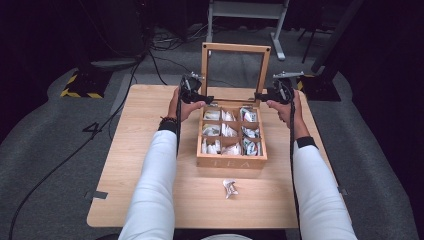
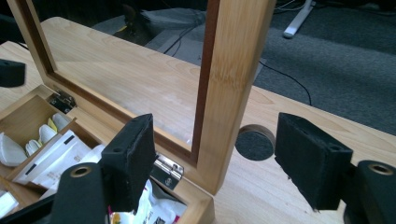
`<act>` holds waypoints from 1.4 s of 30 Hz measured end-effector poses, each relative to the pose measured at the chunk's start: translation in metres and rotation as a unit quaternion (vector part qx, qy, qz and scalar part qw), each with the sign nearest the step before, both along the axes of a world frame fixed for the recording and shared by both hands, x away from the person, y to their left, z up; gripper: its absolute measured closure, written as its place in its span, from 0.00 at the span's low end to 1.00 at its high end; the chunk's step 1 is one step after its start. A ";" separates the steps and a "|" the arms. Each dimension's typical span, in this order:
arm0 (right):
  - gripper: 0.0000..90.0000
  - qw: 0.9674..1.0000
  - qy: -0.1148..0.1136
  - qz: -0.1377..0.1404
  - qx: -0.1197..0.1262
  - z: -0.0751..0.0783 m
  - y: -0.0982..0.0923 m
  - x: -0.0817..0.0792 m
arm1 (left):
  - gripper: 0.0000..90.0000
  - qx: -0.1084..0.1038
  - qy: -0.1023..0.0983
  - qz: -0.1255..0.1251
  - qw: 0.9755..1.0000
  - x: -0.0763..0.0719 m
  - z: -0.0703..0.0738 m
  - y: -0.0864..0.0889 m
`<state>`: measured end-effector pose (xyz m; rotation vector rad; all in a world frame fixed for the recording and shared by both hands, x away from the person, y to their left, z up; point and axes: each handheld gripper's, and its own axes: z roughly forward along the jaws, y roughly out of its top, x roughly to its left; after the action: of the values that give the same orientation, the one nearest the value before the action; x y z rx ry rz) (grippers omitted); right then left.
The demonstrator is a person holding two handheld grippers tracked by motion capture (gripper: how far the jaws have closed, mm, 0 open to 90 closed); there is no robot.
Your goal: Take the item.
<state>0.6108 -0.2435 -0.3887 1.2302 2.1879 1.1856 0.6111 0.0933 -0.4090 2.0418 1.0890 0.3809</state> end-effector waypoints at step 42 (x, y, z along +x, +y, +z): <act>0.44 0.999 -0.010 0.020 0.024 -0.001 0.009 -0.003 | 0.36 -0.056 -0.026 -0.012 0.998 -0.001 0.023 -0.002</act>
<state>0.6073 -0.2347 -0.3893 1.1932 2.1917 1.2684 0.6100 0.0913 -0.3855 1.9342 1.0298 0.3514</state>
